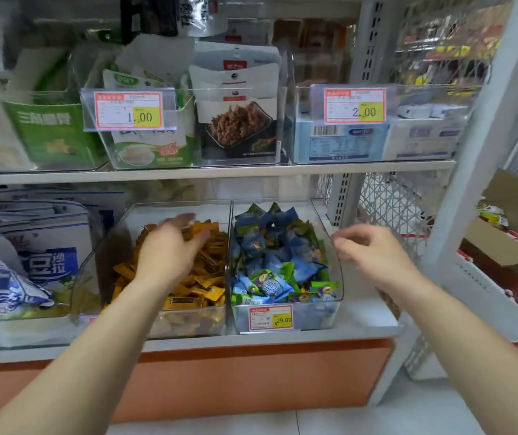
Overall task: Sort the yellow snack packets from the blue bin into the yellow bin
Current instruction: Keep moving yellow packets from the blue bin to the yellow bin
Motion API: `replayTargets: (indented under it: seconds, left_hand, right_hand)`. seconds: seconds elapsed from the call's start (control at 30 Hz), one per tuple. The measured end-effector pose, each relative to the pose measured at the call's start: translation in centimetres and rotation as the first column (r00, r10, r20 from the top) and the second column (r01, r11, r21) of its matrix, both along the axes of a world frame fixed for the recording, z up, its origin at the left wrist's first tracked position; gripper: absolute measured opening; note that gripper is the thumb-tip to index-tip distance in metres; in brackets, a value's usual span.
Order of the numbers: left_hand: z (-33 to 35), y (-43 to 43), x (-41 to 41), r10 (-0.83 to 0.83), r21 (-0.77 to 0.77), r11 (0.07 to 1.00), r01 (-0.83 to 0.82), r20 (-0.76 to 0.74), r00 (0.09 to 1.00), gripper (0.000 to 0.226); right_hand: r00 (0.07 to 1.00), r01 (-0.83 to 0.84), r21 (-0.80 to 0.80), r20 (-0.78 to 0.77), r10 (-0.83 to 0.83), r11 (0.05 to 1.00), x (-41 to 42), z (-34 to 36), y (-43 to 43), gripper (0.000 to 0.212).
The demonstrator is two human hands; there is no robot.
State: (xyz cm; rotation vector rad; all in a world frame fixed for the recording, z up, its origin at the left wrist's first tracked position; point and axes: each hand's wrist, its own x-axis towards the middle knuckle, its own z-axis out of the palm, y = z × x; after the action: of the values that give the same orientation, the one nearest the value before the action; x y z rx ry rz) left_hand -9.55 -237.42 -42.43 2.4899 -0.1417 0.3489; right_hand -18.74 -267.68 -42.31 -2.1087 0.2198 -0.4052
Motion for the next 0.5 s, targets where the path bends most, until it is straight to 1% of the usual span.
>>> replayTargets:
  seconds: [0.03, 0.07, 0.1, 0.13, 0.17, 0.2, 0.23, 0.27, 0.3, 0.33, 0.37, 0.4, 0.47, 0.5]
  left_hand:
    - [0.3, -0.1, 0.0, 0.046, 0.105, 0.993, -0.047, 0.012, 0.999, 0.066]
    - [0.5, -0.7, -0.5, 0.054, 0.146, 0.987, -0.063, 0.064, 0.996, 0.066]
    - [0.5, -1.5, -1.3, 0.018, 0.127, 0.991, -0.036, 0.140, 0.990, 0.060]
    - [0.2, -2.6, -2.3, -0.060, 0.091, 0.995, 0.041, 0.211, 0.976, 0.049]
    - [-0.4, -3.8, -3.5, -0.164, 0.088, 0.985, 0.146, 0.256, 0.953, 0.038]
    - [-1.2, -5.1, -4.7, -0.278, 0.138, 0.958, 0.250, 0.254, 0.926, 0.032]
    - [-2.1, -6.3, -5.8, -0.385, 0.219, 0.915, 0.340, 0.217, 0.897, 0.033]
    - [-3.0, -7.3, -6.5, -0.470, 0.286, 0.864, 0.413, 0.171, 0.866, 0.039]
    - [-4.0, -8.1, -6.9, -0.522, 0.321, 0.827, 0.462, 0.130, 0.843, 0.045]
    - [-4.8, -8.6, -6.8, -0.544, 0.331, 0.808, 0.487, 0.099, 0.833, 0.048]
    - [-5.4, -9.0, -6.6, -0.551, 0.337, 0.801, 0.495, 0.088, 0.830, 0.045]
    - [-5.9, -9.1, -6.4, -0.548, 0.367, 0.794, 0.484, 0.090, 0.831, 0.039]
    - [-6.4, -9.3, -5.9, -0.521, 0.462, 0.784, 0.414, 0.128, 0.844, 0.031]
    - [-6.6, -9.3, -5.7, -0.496, 0.485, 0.791, 0.373, 0.151, 0.855, 0.032]
  right_hand:
    - [1.000, 0.016, -0.070, 0.007, -0.016, 0.997, -0.3, -0.7, -0.5, 0.011]
    - [1.000, 0.007, -0.139, 0.016, -0.005, 0.990, -0.5, -1.3, -0.8, 0.011]
    - [0.999, -0.024, -0.215, 0.024, 0.030, 0.976, -0.6, -1.8, -0.8, 0.011]
    - [0.996, -0.067, -0.297, 0.030, 0.079, 0.953, -0.7, -2.2, -0.6, 0.013]
    - [0.990, -0.121, -0.370, 0.029, 0.141, 0.921, -0.7, -2.5, -0.4, 0.016]
    - [0.979, -0.181, -0.425, 0.011, 0.205, 0.887, -0.5, -2.7, 0.0, 0.019]
    - [0.966, -0.240, -0.470, -0.029, 0.257, 0.849, -0.4, -2.9, 0.4, 0.022]
    - [0.953, -0.292, -0.534, -0.091, 0.289, 0.794, -0.2, -3.2, 0.7, 0.025]
    - [0.942, -0.328, -0.622, -0.161, 0.294, 0.711, 0.0, -3.6, 1.0, 0.028]
    - [0.934, -0.353, -0.710, -0.223, 0.281, 0.609, 0.2, -4.0, 1.1, 0.029]
    - [0.928, -0.369, -0.766, -0.267, 0.262, 0.527, 0.4, -4.4, 1.2, 0.030]
    - [0.924, -0.377, -0.788, -0.290, 0.248, 0.486, 0.4, -4.6, 1.1, 0.030]
    - [0.922, -0.385, -0.792, -0.303, 0.242, 0.473, 0.5, -4.7, 0.8, 0.032]
    - [0.917, -0.396, -0.790, -0.315, 0.244, 0.469, 0.7, -4.8, 0.7, 0.035]
